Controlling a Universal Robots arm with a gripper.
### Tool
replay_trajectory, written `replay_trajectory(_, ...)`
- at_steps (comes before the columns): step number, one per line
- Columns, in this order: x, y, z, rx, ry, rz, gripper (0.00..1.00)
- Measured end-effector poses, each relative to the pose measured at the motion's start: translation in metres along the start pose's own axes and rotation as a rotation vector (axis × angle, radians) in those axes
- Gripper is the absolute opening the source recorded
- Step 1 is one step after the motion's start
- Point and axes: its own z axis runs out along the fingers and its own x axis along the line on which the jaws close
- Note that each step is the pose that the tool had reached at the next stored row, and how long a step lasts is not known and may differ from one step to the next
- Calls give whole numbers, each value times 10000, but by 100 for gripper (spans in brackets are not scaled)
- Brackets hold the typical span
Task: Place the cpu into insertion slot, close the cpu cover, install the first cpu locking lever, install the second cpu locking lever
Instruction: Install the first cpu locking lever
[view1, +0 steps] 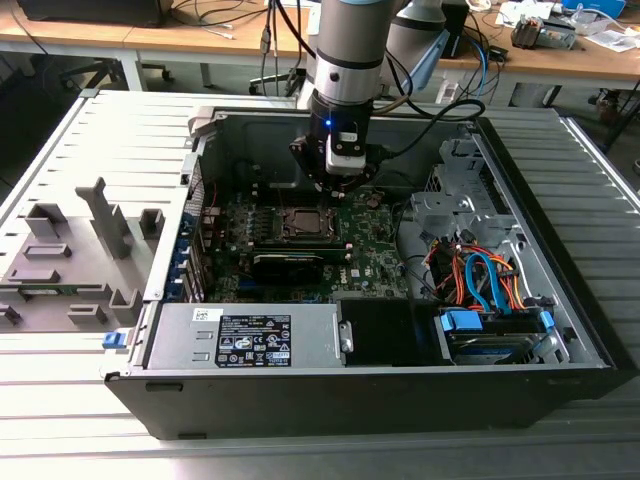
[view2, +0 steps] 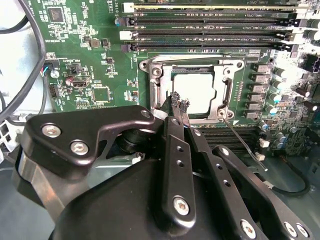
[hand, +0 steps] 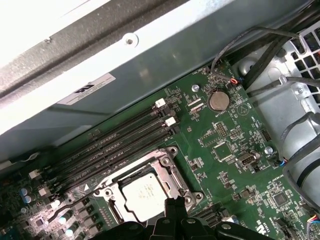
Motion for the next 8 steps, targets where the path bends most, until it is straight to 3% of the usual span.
replay_trajectory(8,0,0,0,2,-7,-147,11)
